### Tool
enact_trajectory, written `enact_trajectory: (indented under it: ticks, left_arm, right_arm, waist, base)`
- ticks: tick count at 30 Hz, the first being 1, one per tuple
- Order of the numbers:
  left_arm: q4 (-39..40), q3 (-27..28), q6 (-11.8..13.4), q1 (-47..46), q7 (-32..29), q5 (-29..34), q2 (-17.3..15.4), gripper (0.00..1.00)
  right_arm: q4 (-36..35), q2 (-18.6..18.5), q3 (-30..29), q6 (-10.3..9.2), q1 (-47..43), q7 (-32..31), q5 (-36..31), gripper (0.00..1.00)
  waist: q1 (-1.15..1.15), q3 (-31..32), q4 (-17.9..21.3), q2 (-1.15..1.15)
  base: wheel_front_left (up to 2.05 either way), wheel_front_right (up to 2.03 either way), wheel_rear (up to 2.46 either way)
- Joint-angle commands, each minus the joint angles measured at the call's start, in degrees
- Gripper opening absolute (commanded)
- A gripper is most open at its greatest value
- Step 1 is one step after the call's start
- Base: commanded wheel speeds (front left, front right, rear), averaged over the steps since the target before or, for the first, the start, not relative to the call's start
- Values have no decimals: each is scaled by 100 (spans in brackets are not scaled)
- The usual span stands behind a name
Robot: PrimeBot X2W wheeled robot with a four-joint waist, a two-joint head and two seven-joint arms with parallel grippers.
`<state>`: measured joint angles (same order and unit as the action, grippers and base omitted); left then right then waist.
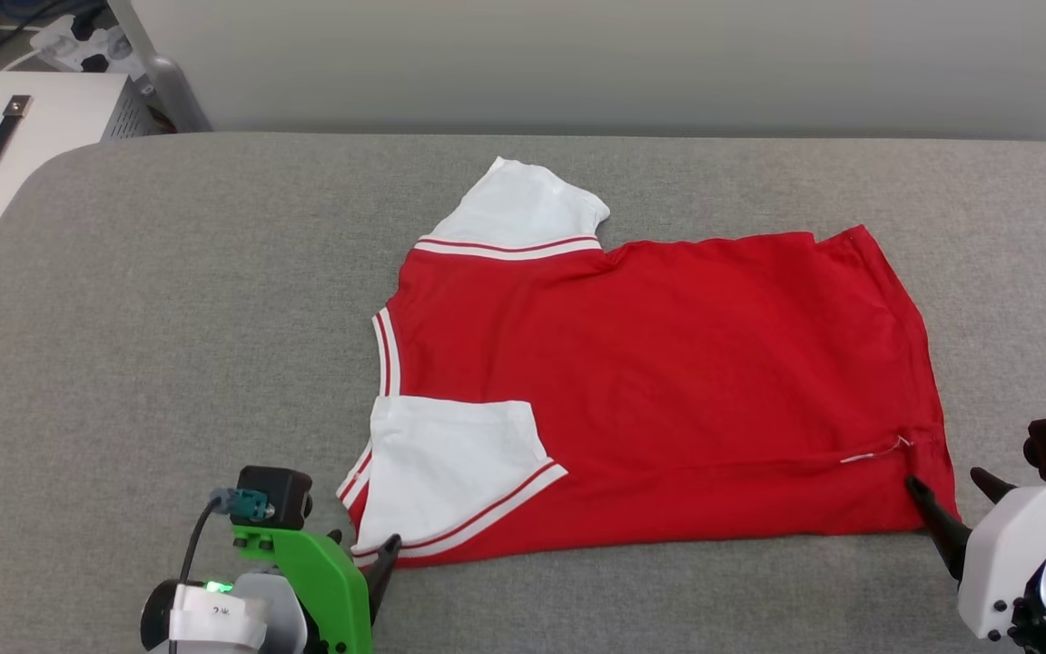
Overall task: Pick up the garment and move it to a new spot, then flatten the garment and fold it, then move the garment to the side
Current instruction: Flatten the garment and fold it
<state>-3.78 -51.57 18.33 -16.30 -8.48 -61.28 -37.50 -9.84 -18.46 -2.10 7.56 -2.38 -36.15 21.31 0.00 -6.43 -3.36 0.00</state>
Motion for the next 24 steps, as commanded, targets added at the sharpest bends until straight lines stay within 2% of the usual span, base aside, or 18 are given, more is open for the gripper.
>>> enact_trajectory:
  ticks: [1, 10, 17, 18, 19, 20, 24]
  left_arm:
    - [17, 12, 85, 75, -26, 23, -55, 100]
    - [-295, 4, 183, -13, -1, 72, 74, 100]
    - [-704, -61, 67, -89, -119, -18, 272, 100]
    - [-779, -90, 25, -95, -167, -42, 302, 55]
    - [-837, -100, -8, -100, -186, -63, 330, 18]
    - [-910, -107, -51, -107, -196, -87, 366, 0]
    - [-1066, -101, -210, -107, -141, -155, 473, 0]
  right_arm:
    - [-73, 30, -6, -8, -42, -8, -30, 100]
    - [-117, 23, 2, -8, 81, 20, -47, 100]
    - [-43, 5, 5, -8, 142, 9, -76, 100]
    - [-17, -4, -1, -8, 145, 0, -94, 100]
    - [10, -13, -15, -8, 146, -5, -116, 100]
    - [47, -26, -34, -8, 146, -10, -147, 100]
    - [198, -50, -133, -8, 141, -32, -285, 100]
  waist:
    - [0, -103, 35, 0]
    - [0, -408, 140, 0]
    - [0, -557, 153, 0]
    - [0, -553, 146, 0]
    - [0, -539, 138, 0]
    - [0, -509, 126, 0]
    - [0, -361, 60, 0]
  base:
    - [0, 0, 0]
    - [0, 0, 0]
    - [0, 0, 0]
    - [0, 0, 0]
    - [0, 0, 0]
    - [0, 0, 0]
    - [0, 0, 0]
